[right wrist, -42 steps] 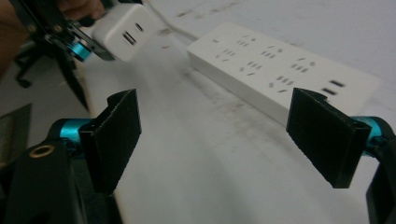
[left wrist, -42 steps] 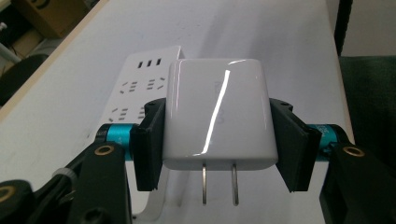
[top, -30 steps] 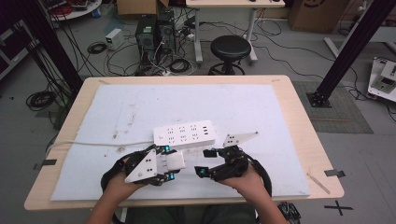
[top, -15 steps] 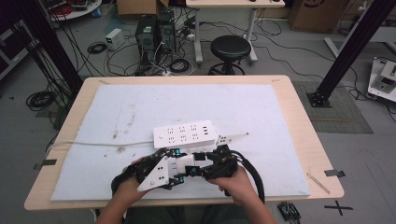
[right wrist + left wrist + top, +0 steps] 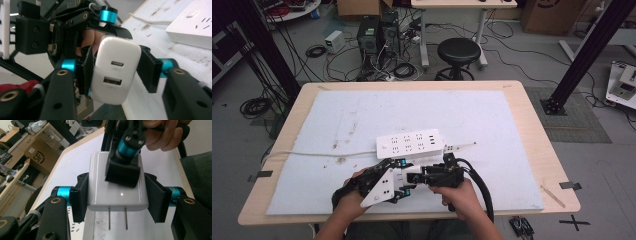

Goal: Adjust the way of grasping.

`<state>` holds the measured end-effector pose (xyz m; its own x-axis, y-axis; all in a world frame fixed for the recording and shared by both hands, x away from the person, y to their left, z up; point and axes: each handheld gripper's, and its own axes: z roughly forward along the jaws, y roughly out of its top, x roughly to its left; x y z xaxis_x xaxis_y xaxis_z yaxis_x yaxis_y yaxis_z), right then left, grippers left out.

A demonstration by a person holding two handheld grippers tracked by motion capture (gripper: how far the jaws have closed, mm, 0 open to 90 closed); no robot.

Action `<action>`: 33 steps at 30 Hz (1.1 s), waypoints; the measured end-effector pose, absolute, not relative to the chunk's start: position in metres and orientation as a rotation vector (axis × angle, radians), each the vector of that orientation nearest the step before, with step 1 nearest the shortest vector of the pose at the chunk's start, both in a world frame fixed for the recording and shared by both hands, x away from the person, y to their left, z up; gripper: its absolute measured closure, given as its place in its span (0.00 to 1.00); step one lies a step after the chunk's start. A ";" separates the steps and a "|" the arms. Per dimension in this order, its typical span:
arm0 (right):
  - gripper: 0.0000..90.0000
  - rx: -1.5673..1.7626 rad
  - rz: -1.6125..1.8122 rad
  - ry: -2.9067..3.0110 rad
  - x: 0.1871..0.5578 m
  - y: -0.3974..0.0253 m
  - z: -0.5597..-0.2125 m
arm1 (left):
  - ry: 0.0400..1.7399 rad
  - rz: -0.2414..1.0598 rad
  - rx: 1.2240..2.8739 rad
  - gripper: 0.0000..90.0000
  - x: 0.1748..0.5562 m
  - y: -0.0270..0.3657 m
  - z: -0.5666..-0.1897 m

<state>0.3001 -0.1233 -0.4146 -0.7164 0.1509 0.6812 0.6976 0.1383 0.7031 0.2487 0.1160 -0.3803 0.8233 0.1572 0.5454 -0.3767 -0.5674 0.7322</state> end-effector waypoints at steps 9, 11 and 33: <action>0.68 -0.837 -1.580 -1.910 0.303 -0.123 -0.417 | -0.163 0.740 2.069 0.47 0.249 0.115 -0.381; 0.69 -0.839 -1.569 -1.903 0.304 -0.124 -0.417 | -0.160 0.735 2.068 0.47 0.250 0.114 -0.381; 0.70 -0.920 -1.717 -1.933 0.317 -0.159 -0.402 | 0.174 0.676 2.008 0.25 0.265 0.182 -0.365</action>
<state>0.3169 -0.1590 -0.4016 -0.7063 0.2118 0.6755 0.6957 0.0315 0.7176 0.2646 0.1816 -0.3653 0.8355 0.3884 0.3887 -0.1517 -0.5170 0.8425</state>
